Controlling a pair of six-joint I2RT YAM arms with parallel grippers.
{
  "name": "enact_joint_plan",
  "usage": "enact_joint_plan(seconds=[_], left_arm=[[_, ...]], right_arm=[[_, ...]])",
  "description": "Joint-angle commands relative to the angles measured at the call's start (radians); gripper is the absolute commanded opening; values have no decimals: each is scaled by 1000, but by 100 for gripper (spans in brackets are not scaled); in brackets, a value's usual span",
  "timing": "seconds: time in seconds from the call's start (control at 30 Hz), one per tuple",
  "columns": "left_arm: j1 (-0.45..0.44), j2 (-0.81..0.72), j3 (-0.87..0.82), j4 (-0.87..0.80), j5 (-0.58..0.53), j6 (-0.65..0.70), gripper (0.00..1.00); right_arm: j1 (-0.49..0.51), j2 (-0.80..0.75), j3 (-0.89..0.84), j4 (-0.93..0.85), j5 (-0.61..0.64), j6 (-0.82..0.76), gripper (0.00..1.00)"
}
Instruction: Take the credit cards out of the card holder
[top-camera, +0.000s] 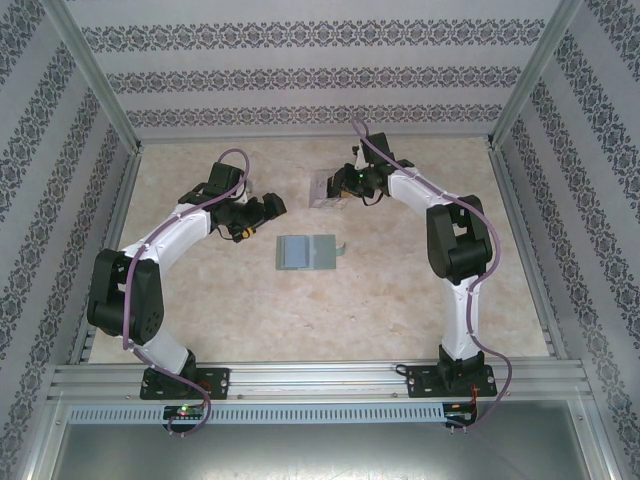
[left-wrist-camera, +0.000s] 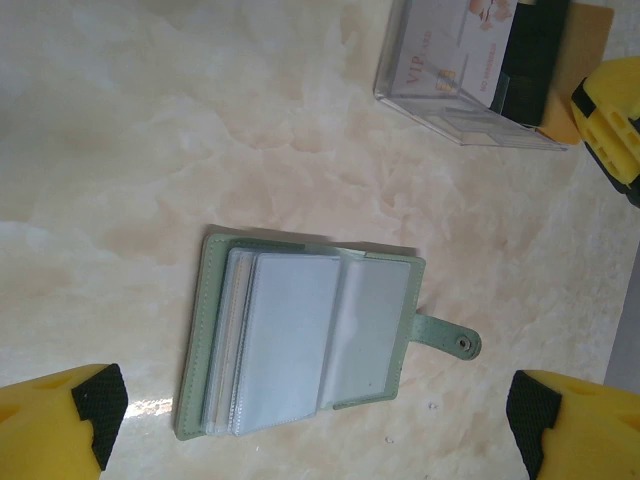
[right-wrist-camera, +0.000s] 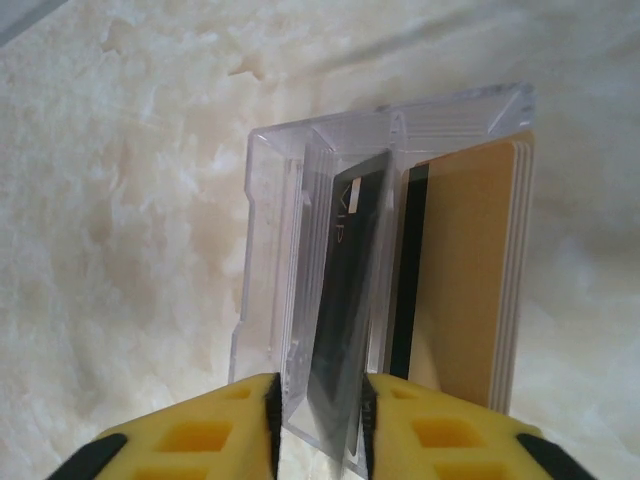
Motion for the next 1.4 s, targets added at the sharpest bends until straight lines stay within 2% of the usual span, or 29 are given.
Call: enact_joint_plan(seconds=[0.0,0.13,0.3,0.53,0.67,0.87,1.23,1.37], left_arm=[[11,4,0,-41,-1,31,99],[12,-3,9,-61,-28,35,99],[18,-19,3,-92,-97,39,99],[40,-55,-23,-133,-201,42,99],[51,-86,-24,-152,-211,50,99],[54,-97,-17,-183,-214,53,99],[55,-81,-21,-171,-157,53,100],[55,-73,-38,-142,-117,49,96]], right_arm=[[-13,-58,10,-42,5,-22,34],[-11,-151,-32,-74,9,-37,37],[37,-302,-175,-125,48,-57,44],[248,-441,-387,-157,193,-50,55],[343,-410,-437,-117,252,-22,57],[429,-273,-370,-131,308,-23,57],[433,-119,-231,-186,311,-27,57],[436,-89,-216,-213,342,-28,57]])
